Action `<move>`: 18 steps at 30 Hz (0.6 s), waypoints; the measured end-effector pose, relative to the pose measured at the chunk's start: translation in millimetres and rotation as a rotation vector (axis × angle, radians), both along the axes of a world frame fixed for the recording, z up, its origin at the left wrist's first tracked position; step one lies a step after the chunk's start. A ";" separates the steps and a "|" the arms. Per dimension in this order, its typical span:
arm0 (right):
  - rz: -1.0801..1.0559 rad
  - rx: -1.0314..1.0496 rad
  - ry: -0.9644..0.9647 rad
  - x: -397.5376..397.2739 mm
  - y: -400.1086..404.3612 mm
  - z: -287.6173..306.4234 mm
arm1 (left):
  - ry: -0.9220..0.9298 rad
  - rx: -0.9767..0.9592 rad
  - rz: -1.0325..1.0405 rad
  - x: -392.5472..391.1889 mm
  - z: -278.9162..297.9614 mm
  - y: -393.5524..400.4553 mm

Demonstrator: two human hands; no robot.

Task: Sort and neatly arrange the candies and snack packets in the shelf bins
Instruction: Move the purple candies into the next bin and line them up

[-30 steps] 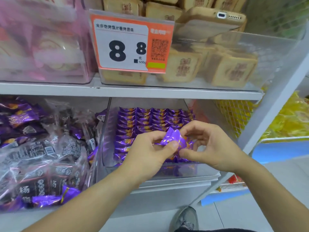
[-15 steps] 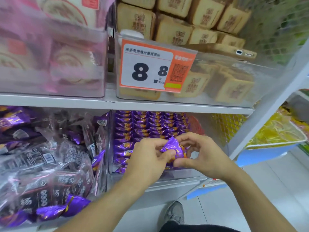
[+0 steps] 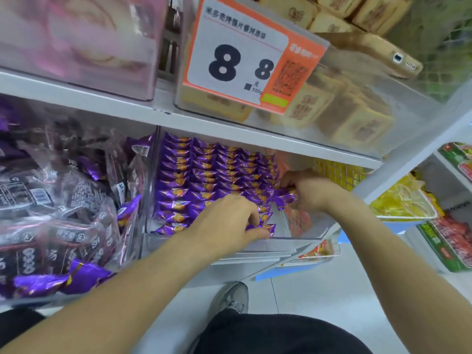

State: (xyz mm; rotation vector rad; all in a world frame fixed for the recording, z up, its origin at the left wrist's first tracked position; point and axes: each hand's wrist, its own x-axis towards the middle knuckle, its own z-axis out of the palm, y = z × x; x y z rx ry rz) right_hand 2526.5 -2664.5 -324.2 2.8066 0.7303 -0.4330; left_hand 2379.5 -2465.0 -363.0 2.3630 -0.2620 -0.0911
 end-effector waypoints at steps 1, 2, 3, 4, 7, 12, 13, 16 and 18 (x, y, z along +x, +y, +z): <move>0.003 -0.025 -0.007 2.6 1.6 -2.5 | 0.017 -0.029 -0.009 0.8 0.2 0.4; 0.003 -0.040 -0.012 4.8 3.5 -5.2 | 0.034 -0.051 -0.017 1.0 0.4 0.6; 0.006 -0.058 -0.015 5.9 6.2 -7.4 | 0.046 -0.066 -0.020 1.4 0.1 0.6; 0.009 -0.087 -0.019 6.4 9.0 -9.9 | 0.050 -0.075 -0.018 1.7 -0.8 0.7; 0.026 -0.181 -0.044 4.9 15.4 -15.2 | 0.047 -0.078 -0.006 2.2 -3.8 0.3; 0.042 -0.186 -0.023 3.2 20.0 -19.3 | 0.039 -0.049 -0.001 2.0 -8.9 0.4; 0.049 -0.163 -0.013 2.5 20.4 -20.0 | 0.035 -0.059 0.005 1.5 -9.6 0.0; 0.087 -0.126 -0.012 0.3 17.1 -21.6 | -0.021 -0.083 0.058 2.2 -9.4 -1.8; 0.096 -0.104 -0.012 -0.5 13.7 -19.0 | -0.075 -0.036 0.097 6.5 -8.0 -2.7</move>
